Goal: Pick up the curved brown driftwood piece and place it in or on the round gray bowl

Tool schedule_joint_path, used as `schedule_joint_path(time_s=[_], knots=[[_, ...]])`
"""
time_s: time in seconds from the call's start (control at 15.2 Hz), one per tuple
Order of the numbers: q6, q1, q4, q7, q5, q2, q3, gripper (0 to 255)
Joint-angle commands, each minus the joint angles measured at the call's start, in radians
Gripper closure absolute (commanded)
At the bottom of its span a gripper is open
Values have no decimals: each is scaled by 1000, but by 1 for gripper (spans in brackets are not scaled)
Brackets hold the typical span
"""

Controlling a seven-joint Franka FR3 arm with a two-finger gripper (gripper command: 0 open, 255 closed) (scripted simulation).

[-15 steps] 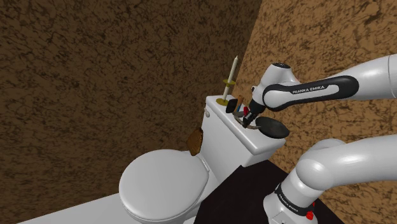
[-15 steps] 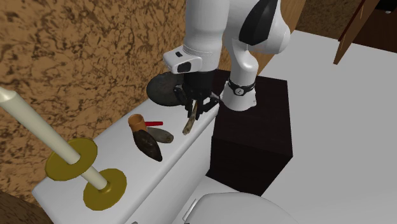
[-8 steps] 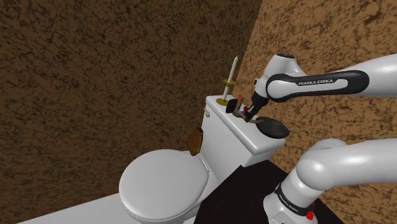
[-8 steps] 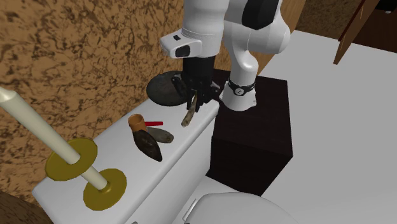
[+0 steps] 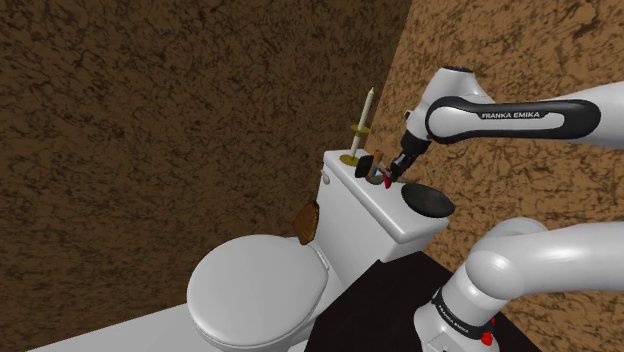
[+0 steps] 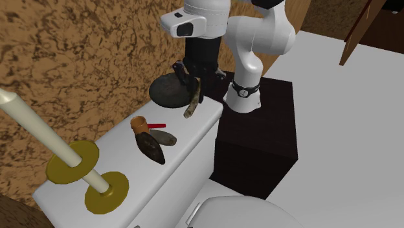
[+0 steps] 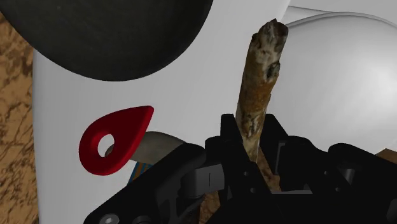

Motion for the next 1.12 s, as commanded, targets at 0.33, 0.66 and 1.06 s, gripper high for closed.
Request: schedule_joint_path(time_s=[0.33, 0.66, 1.06], knots=[[-81, -44, 10, -76, -35, -78, -54, 255], [-120, -129, -17, -204, -115, -157, -162, 255], [-112, -192, -39, -296, -182, -183, -253, 255]])
